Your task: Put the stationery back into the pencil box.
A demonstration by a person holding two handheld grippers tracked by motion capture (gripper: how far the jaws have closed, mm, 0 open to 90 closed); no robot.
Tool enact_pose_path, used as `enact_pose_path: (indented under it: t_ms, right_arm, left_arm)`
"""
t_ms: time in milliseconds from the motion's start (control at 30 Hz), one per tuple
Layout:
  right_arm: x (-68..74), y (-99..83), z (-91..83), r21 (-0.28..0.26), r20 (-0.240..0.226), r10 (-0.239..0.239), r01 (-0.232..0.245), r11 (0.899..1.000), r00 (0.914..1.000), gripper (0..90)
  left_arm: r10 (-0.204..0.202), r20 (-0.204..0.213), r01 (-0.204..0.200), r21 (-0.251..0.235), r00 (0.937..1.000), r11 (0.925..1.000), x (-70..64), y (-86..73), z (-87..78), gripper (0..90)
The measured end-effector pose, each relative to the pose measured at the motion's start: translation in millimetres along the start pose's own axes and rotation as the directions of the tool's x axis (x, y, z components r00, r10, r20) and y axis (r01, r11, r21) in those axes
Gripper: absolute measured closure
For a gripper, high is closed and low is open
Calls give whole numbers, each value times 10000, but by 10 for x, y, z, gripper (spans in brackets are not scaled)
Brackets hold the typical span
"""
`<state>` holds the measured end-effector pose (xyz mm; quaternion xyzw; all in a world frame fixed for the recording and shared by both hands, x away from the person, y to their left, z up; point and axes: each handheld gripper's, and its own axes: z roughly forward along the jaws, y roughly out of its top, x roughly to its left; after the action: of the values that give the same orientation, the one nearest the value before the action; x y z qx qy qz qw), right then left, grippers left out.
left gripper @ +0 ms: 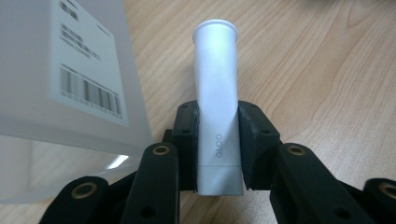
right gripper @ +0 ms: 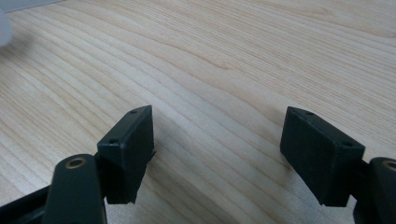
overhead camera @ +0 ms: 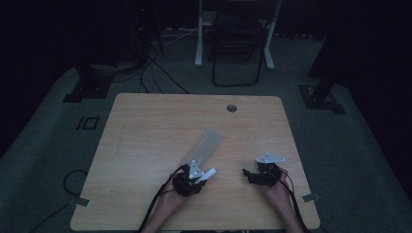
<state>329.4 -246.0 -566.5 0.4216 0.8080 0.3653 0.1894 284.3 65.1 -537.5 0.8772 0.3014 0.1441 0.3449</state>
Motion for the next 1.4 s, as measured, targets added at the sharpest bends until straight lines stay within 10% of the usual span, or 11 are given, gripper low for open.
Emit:
enact_pose_path:
  t_ms: [1400]
  right_arm:
    - [0,0,0,0,-1,-2,2,10000,10000,258]
  left_arm:
    - [484,-216,-511,-1481,9986,9877,-3,259,-625,711]
